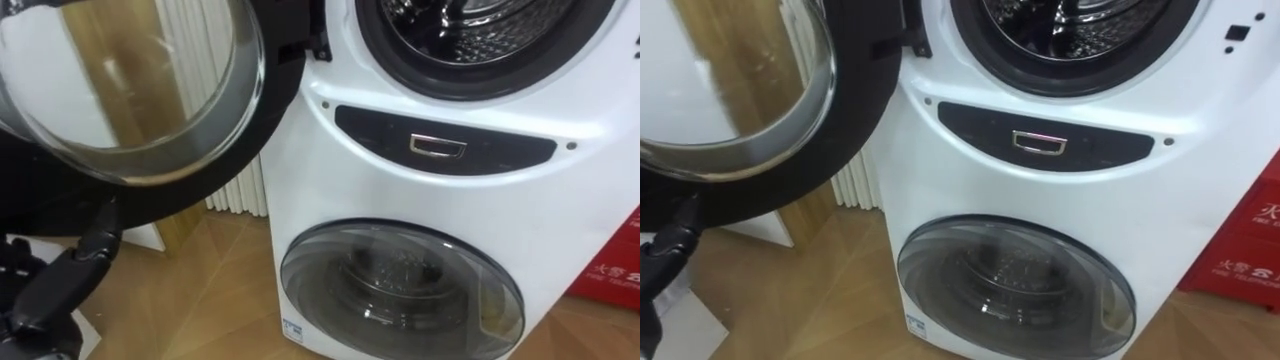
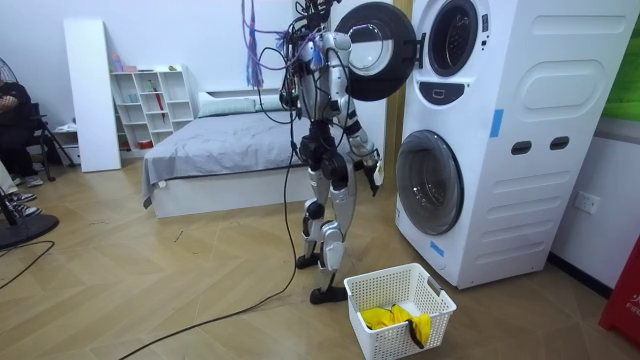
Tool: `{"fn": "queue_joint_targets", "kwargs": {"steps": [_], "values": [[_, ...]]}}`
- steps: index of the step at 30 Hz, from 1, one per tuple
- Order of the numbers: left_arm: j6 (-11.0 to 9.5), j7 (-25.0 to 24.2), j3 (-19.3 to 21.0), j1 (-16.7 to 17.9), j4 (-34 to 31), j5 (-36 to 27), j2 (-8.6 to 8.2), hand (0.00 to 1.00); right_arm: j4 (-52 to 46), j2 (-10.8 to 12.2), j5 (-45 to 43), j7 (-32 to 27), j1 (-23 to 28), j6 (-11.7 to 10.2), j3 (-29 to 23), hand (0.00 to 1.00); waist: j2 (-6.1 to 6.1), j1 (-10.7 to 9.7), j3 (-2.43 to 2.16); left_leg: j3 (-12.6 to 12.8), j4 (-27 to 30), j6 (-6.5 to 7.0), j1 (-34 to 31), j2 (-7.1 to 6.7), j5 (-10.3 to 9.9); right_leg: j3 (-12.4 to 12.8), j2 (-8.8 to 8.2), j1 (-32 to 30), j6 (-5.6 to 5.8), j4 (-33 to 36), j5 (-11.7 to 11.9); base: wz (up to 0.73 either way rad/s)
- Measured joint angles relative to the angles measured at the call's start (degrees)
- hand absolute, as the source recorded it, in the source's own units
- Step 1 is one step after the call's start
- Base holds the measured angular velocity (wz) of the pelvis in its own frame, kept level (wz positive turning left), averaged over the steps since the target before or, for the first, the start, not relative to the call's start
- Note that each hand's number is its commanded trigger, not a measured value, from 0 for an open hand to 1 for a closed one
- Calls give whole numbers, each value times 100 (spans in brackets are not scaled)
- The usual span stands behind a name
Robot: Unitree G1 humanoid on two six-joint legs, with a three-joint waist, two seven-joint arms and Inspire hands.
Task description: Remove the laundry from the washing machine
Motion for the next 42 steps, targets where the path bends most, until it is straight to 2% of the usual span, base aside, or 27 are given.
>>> {"fn": "queue_joint_targets", "kwargs": {"steps": [2,10,23,33,39,41,42], "values": [[-61,-6,-46,1,0,-1,2,0,2,-21,1,-36,7,-8,1,0,-32,0,3,3,2,7,0,-11,-3,5,-8,0,11,-1,7,0],[-206,-14,-163,94,0,-1,52,0,64,-77,1,-94,-6,-9,0,0,-32,0,3,15,5,30,-30,-33,-6,8,-34,-34,33,49,20,0],[-244,-26,-263,96,3,0,53,0,102,-78,2,-17,-9,-12,2,0,-20,-2,10,36,123,87,-90,-51,-43,3,-69,-53,70,92,48,0],[-216,-29,-262,97,3,-39,50,0,348,-106,200,-287,-74,-11,213,0,-17,9,15,158,188,111,-76,-26,-60,144,-68,-115,75,193,65,-5],[-289,-28,-262,114,5,-69,-33,0,404,-102,170,-440,-109,-13,207,0,-17,-2,29,431,221,141,-87,1,-121,430,-63,-245,116,195,193,-22],[-443,-28,-262,113,5,-83,-244,0,513,-103,167,-497,-167,-62,196,0,-33,-35,25,586,222,186,-97,-5,-111,587,-76,-314,152,182,267,-31],[-474,-28,-262,113,4,-83,-276,0,541,-103,168,-506,-179,-73,196,0,-43,-39,29,623,225,198,-104,-5,-106,617,-79,-335,158,178,287,-29]]}}
